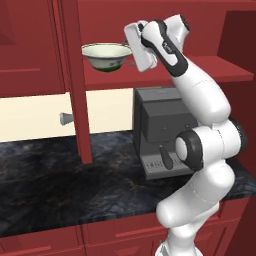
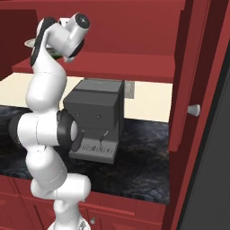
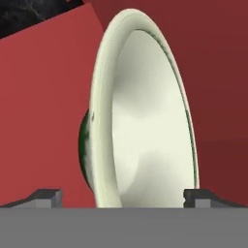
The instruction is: Pick up the bowls from the cabinet and place each bowl in front of a stool on the dining counter.
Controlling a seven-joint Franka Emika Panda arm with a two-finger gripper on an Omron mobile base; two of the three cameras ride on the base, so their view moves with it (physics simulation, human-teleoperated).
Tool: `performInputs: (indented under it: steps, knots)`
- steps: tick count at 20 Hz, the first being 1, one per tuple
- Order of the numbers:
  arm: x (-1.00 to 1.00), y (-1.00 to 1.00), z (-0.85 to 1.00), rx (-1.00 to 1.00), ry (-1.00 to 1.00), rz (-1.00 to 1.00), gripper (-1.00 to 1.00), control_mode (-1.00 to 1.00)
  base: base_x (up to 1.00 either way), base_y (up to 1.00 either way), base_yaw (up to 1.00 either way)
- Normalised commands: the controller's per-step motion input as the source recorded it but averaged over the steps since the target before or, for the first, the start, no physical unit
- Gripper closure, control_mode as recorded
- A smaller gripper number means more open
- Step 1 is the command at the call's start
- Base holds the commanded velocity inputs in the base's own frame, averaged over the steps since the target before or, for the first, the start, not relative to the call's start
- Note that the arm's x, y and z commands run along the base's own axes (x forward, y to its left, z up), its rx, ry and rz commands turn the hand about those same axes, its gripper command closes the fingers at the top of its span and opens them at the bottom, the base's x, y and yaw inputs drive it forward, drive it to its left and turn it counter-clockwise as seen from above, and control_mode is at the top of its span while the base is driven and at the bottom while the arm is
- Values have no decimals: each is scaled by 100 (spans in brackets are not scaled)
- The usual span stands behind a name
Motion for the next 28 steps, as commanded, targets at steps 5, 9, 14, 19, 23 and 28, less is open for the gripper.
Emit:
performInputs:
  steps: [5,9,14,19,23,28]
  knots:
    - [0,16,-15,0,0,5,100,-100,0,0,0]
    - [0,23,0,0,-2,0,100,-100,0,0,0]
    - [-1,12,0,0,-5,0,100,-100,0,0,0]
    - [-30,-1,0,0,-16,-2,100,-100,0,0,0]
    - [-30,-18,-4,-2,-15,-9,100,-100,0,0,0]
    - [-50,-25,-11,0,-16,-12,100,-100,0,0,0]
